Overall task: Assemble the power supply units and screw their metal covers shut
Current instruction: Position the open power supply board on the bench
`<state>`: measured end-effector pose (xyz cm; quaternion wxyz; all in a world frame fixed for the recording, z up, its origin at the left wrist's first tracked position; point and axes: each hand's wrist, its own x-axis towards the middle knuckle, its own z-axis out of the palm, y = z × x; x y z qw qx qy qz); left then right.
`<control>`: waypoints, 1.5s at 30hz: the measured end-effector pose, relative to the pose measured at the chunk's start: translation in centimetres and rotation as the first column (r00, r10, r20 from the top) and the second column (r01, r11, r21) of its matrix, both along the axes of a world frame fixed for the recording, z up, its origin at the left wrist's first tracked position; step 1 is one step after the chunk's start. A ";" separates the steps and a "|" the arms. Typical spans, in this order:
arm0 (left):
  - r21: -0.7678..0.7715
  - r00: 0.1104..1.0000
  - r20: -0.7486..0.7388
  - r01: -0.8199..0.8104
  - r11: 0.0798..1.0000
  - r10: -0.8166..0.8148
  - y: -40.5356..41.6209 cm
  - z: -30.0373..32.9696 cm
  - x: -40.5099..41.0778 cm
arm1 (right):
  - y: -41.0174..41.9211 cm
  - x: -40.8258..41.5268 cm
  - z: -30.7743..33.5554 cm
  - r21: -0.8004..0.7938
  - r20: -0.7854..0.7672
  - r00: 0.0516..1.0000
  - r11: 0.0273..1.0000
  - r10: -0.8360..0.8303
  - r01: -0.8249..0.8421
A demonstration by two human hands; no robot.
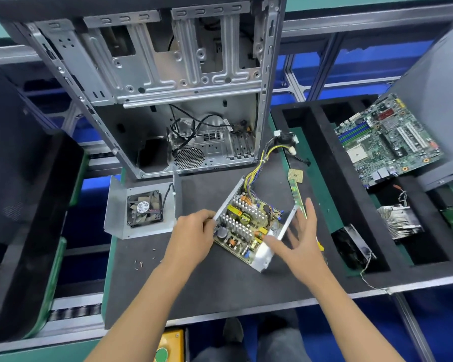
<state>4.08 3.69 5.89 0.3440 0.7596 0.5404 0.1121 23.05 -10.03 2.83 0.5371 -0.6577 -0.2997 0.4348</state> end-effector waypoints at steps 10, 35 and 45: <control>-0.241 0.969 0.174 -0.129 0.962 0.174 -4.1 -1.0 -2.2 | 4.4 2.5 1.8 -0.240 0.343 0.928 0.969 0.143 -0.061; -0.310 0.940 0.341 0.076 0.948 0.036 -1.4 -3.0 4.3 | 14.9 2.1 5.4 0.232 -0.369 0.746 0.722 -0.555 0.652; -0.362 0.916 0.379 0.018 0.932 0.130 -1.7 -2.6 4.1 | 17.8 -4.0 5.2 -0.134 0.695 0.555 0.841 0.457 -0.525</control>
